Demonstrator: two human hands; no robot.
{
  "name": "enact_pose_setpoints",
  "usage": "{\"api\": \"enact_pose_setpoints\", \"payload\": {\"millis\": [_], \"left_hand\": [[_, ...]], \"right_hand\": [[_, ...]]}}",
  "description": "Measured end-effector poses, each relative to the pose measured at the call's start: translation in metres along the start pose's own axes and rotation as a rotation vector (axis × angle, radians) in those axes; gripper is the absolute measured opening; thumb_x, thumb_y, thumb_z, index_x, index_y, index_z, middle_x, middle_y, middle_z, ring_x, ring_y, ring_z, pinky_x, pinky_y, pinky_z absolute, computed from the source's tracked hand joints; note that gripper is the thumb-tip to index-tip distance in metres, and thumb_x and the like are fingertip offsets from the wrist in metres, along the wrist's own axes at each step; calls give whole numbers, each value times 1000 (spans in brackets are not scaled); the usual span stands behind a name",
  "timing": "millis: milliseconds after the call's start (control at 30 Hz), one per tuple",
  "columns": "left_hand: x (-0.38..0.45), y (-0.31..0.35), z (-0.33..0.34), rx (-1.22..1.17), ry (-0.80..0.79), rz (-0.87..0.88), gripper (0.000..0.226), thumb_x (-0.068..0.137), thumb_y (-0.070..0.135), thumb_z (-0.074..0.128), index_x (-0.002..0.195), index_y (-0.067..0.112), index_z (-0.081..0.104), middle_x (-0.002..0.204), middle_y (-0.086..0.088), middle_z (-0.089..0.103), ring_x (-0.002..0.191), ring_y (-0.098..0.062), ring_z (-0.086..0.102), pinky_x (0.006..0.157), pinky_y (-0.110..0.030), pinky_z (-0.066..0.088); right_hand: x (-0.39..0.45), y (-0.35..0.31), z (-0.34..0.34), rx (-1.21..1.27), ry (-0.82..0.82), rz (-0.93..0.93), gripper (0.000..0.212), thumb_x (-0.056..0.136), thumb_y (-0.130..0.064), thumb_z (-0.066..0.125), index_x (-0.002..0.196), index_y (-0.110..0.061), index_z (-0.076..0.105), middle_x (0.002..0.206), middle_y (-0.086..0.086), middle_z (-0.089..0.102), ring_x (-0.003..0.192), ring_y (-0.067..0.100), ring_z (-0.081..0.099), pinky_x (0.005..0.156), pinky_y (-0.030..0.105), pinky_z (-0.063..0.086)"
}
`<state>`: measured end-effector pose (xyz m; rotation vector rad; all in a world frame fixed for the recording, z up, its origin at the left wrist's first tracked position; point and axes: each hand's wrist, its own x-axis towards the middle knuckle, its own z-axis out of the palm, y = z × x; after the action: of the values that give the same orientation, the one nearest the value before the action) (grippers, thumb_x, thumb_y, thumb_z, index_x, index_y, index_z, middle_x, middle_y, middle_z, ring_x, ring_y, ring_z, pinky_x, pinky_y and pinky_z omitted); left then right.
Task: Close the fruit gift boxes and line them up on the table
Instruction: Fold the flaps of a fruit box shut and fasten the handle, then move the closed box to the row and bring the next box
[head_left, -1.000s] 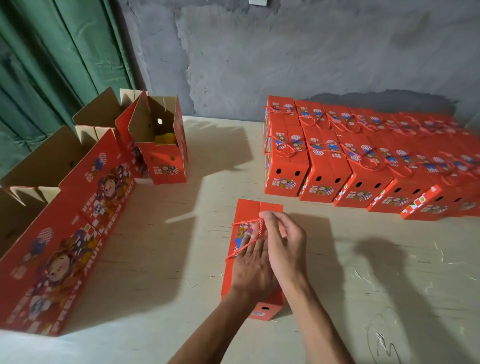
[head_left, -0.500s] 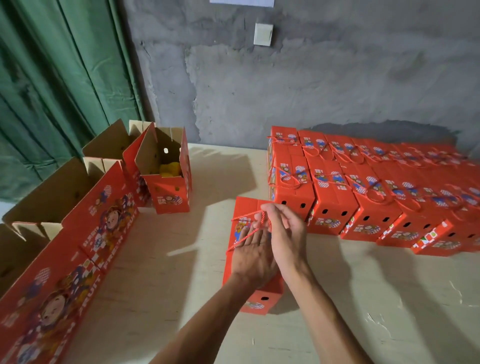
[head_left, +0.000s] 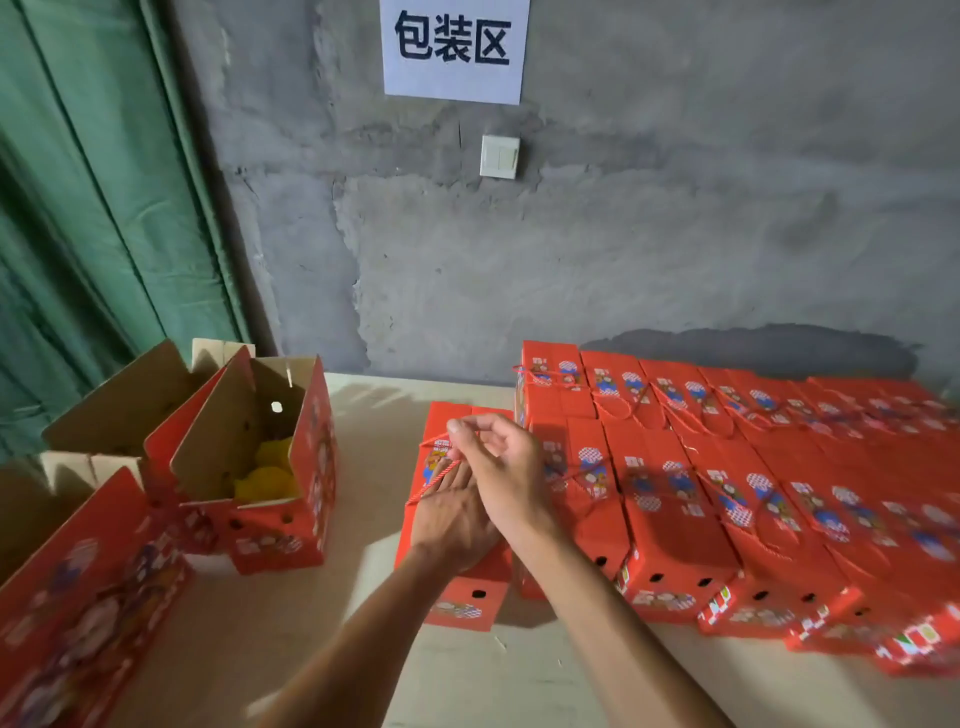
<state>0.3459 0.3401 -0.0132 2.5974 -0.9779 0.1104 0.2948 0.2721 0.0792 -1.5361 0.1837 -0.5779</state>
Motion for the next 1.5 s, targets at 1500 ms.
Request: {"api": "enact_pose_setpoints", "payload": {"millis": [1500], "left_hand": [[218, -82, 35, -61, 58, -23, 51, 97, 22, 50, 147, 15, 50, 148, -11, 51, 144, -30, 39, 119, -36, 29]], "right_hand": [[223, 93, -1, -1084, -82, -13, 25, 92, -42, 61, 103, -26, 77, 101, 2, 78, 103, 30, 70, 83, 37, 55]]}}
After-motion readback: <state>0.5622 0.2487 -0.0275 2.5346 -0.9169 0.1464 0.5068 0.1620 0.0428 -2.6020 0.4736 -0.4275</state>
